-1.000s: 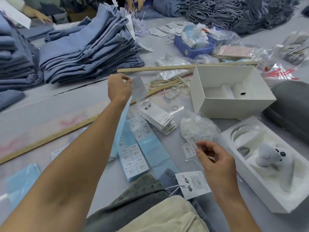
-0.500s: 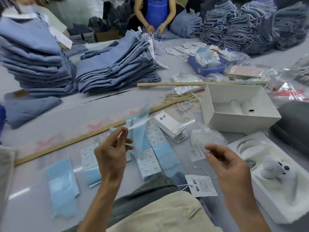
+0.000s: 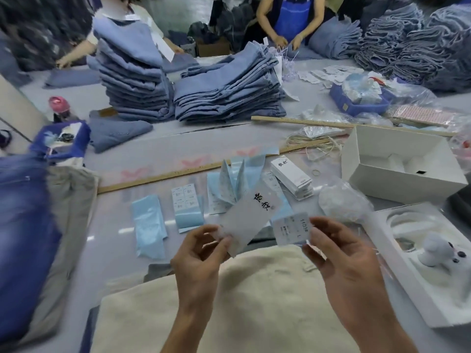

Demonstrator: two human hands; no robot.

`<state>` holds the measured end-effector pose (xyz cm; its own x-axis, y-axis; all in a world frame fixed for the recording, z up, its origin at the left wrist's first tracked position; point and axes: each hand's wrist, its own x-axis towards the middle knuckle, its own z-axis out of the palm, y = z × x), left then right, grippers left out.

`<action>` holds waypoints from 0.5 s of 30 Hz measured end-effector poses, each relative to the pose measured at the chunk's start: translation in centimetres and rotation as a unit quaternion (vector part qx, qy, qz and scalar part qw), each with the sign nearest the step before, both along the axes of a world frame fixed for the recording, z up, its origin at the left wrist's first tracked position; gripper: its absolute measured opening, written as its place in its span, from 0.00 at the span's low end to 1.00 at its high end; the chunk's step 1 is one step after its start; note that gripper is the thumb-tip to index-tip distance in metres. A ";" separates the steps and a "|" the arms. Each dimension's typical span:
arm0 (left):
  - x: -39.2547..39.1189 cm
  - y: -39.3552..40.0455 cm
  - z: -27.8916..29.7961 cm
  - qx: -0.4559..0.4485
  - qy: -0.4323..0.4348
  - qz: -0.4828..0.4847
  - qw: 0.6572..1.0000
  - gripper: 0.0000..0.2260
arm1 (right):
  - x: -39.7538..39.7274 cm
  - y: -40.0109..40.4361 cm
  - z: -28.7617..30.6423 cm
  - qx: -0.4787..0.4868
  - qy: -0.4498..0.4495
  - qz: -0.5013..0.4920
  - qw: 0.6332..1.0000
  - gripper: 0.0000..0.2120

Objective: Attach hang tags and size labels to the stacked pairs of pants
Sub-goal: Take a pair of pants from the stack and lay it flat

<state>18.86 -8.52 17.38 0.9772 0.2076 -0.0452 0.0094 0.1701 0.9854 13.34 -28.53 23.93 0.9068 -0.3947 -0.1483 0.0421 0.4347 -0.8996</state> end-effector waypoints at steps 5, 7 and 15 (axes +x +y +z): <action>-2.4 -0.5 0.2 -0.032 0.043 -0.041 0.998 0.24 | -1.4 1.6 0.2 0.037 0.001 0.053 0.998 0.12; -3.4 -0.7 0.4 -0.032 0.052 -0.056 0.997 0.16 | -1.9 2.0 -0.1 0.059 0.017 0.058 0.996 0.11; -6.2 -0.3 0.7 -0.043 0.075 -0.153 0.984 0.10 | -3.1 2.6 -1.6 0.057 0.131 0.076 0.987 0.08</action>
